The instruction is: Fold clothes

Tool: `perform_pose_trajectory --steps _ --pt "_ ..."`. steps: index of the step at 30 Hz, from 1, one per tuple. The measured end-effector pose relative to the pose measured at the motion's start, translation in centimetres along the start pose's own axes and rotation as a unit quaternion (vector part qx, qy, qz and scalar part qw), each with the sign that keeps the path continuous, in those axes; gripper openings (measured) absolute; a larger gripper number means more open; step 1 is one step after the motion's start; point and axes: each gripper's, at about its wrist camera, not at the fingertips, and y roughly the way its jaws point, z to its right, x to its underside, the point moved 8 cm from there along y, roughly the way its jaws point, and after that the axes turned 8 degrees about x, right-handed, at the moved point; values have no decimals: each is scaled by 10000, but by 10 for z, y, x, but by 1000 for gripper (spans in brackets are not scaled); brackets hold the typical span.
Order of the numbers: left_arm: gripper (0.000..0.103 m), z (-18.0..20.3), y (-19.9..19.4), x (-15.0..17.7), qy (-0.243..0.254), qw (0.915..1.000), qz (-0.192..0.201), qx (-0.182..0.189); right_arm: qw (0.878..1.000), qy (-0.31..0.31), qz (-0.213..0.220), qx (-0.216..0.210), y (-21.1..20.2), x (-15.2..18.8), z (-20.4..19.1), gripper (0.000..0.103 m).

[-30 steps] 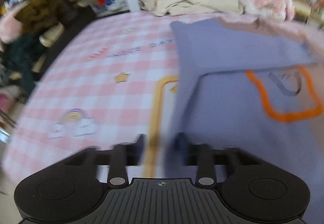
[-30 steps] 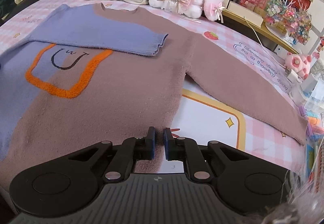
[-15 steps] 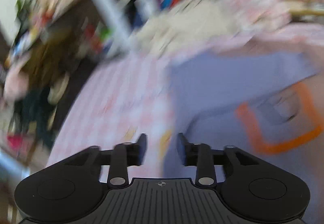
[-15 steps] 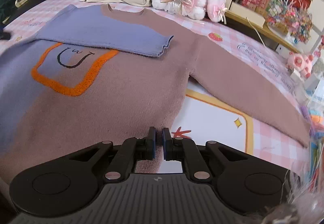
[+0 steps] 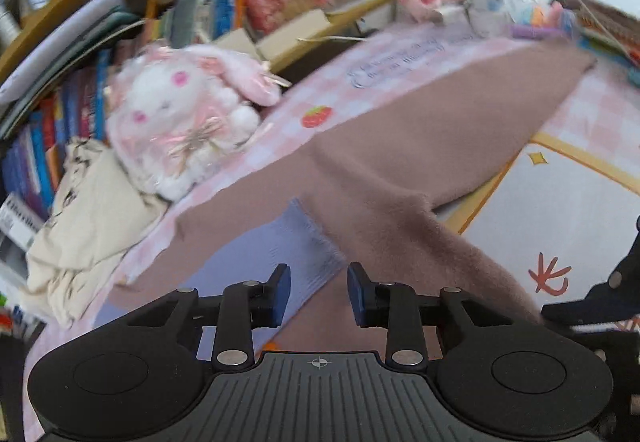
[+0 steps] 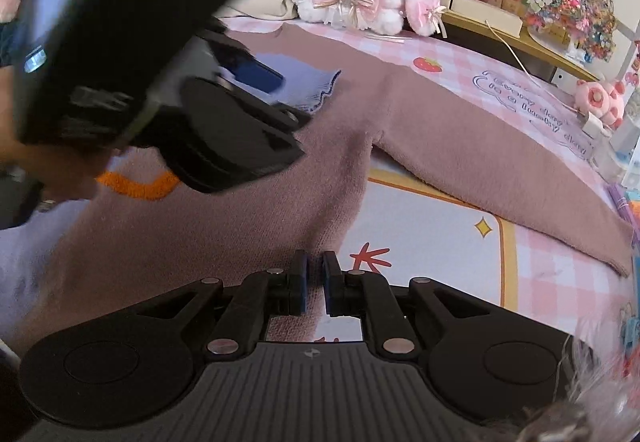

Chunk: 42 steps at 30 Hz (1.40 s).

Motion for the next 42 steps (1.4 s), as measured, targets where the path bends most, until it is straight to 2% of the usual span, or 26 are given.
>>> perform_pose_trajectory --steps 3,5,7,10,12,15,18,20,22,25,31,35,36,37,39,40,42 --pt "28 2 11 1 289 9992 -106 -238 9999 86 7 -63 0 0 2 10" --pt "6 0 16 0 391 9988 -135 -279 9999 96 6 -73 0 0 2 10" --pt "4 -8 18 -1 307 9992 -74 -265 9999 105 4 -81 -1 1 2 10" --pt "4 -46 -7 -4 -359 9976 276 -516 9999 116 -19 -83 -1 0 3 10" --pt "4 -85 -38 3 -1026 9907 534 -724 9999 132 -16 -62 -1 0 2 10" --pt "4 -158 -93 33 -1982 9690 790 -1249 10000 27 -1 61 -1 0 -1 10" --pt "4 -234 -150 92 -2795 9362 753 -1995 9998 -28 14 179 -2 0 -3 10" --pt "4 -274 -181 137 -3061 9150 590 -2561 9997 -18 23 258 -2 0 -4 10" --pt "4 -306 -207 179 -3154 8982 348 -3042 9994 -5 19 352 -2 0 -5 10" --pt "4 -339 -225 229 -3260 8835 23 -3364 9985 -52 -10 542 -2 -1 -9 10" --pt "7 -372 -221 285 -3493 8767 -163 -3303 9956 -54 -107 924 0 -1 -15 10" --pt "22 -382 -223 312 -3635 8666 -464 -3387 9934 223 -192 1112 2 -3 -14 10" --pt "34 -379 -227 315 -3643 8652 -485 -3411 9930 399 -224 1087 -1 0 -13 11" --pt "44 -372 -232 315 -3619 8708 -388 -3305 9924 584 -258 1054 -5 4 -13 14" --pt "54 -349 -241 312 -3659 8835 -40 -2925 9900 952 -325 988 -13 11 -11 35" --pt "58 -333 -242 309 -3829 8880 160 -2541 9883 1136 -358 955 -16 14 -10 38" --pt "59 -293 -231 305 -4313 8914 452 -1313 9838 1501 -424 887 -24 21 -8 39"
